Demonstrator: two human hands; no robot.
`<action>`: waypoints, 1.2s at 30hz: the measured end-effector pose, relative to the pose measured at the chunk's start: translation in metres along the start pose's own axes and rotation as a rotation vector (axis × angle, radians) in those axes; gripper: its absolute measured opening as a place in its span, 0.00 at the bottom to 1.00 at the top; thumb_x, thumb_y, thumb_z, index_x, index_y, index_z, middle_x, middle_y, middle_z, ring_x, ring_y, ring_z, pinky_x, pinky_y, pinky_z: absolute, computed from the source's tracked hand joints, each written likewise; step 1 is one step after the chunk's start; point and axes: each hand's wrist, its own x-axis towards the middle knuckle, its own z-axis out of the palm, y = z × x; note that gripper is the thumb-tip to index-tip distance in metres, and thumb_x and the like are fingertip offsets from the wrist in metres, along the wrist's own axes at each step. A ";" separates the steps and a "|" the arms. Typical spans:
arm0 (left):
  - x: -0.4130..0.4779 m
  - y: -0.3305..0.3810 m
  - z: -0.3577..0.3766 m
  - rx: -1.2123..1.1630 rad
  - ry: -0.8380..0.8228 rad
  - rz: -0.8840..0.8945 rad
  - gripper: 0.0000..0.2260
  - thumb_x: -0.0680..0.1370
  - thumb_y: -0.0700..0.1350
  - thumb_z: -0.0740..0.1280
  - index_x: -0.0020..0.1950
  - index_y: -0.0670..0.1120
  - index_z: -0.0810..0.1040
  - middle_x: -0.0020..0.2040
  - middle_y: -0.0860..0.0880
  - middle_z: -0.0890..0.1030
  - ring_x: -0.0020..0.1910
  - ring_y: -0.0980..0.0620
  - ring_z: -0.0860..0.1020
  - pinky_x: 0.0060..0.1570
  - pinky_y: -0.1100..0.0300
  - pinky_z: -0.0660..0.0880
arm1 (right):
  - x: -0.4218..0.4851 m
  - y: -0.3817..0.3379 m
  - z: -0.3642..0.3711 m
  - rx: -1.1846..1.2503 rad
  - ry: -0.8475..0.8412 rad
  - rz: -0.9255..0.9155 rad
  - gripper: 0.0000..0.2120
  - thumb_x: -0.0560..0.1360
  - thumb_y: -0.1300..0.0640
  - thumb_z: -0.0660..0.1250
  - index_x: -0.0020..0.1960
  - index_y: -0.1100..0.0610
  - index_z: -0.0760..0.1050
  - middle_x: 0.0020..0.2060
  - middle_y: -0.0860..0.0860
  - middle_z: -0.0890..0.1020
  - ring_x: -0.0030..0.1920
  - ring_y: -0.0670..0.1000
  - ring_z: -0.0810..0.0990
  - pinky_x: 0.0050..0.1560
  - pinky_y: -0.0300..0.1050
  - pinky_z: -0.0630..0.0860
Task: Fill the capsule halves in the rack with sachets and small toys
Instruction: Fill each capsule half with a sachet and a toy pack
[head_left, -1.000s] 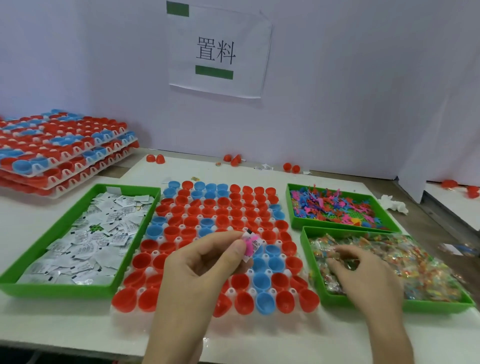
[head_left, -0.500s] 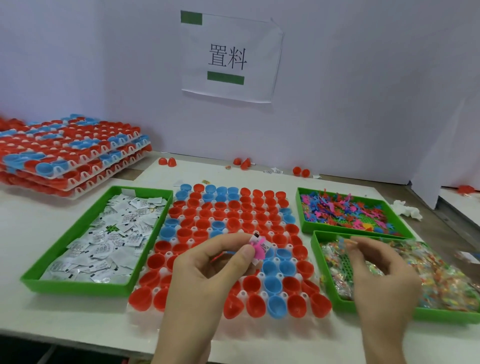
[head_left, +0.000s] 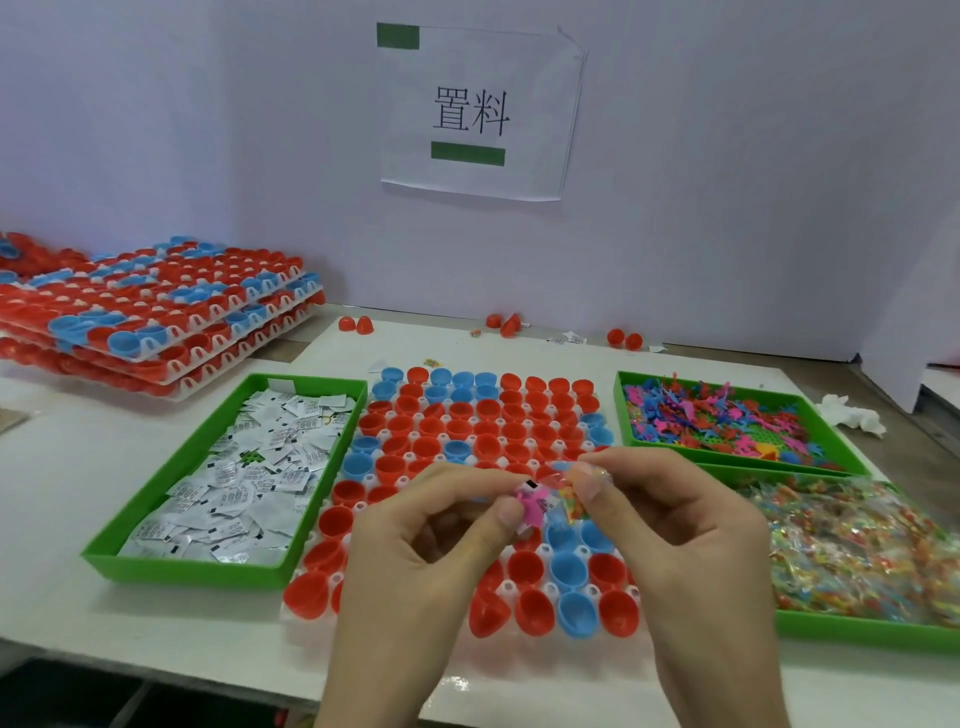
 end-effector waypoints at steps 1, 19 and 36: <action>0.000 -0.001 0.001 -0.014 -0.007 0.001 0.07 0.66 0.47 0.74 0.42 0.54 0.87 0.43 0.48 0.85 0.40 0.51 0.85 0.41 0.65 0.80 | 0.000 0.000 0.000 0.010 -0.007 0.016 0.07 0.63 0.54 0.75 0.41 0.48 0.86 0.37 0.49 0.87 0.39 0.45 0.86 0.39 0.32 0.79; 0.000 0.000 -0.001 0.106 0.016 0.044 0.06 0.69 0.45 0.74 0.44 0.53 0.87 0.43 0.51 0.86 0.46 0.51 0.84 0.44 0.64 0.80 | -0.007 0.004 0.014 0.087 -0.044 0.107 0.08 0.60 0.54 0.74 0.39 0.51 0.86 0.39 0.52 0.87 0.41 0.48 0.86 0.40 0.34 0.80; -0.001 0.004 -0.015 -0.064 0.088 -0.056 0.07 0.63 0.48 0.78 0.40 0.53 0.87 0.40 0.47 0.86 0.41 0.51 0.85 0.40 0.66 0.79 | 0.015 0.035 -0.048 -0.312 0.331 -0.027 0.06 0.72 0.61 0.74 0.41 0.49 0.84 0.38 0.48 0.86 0.39 0.44 0.84 0.41 0.28 0.78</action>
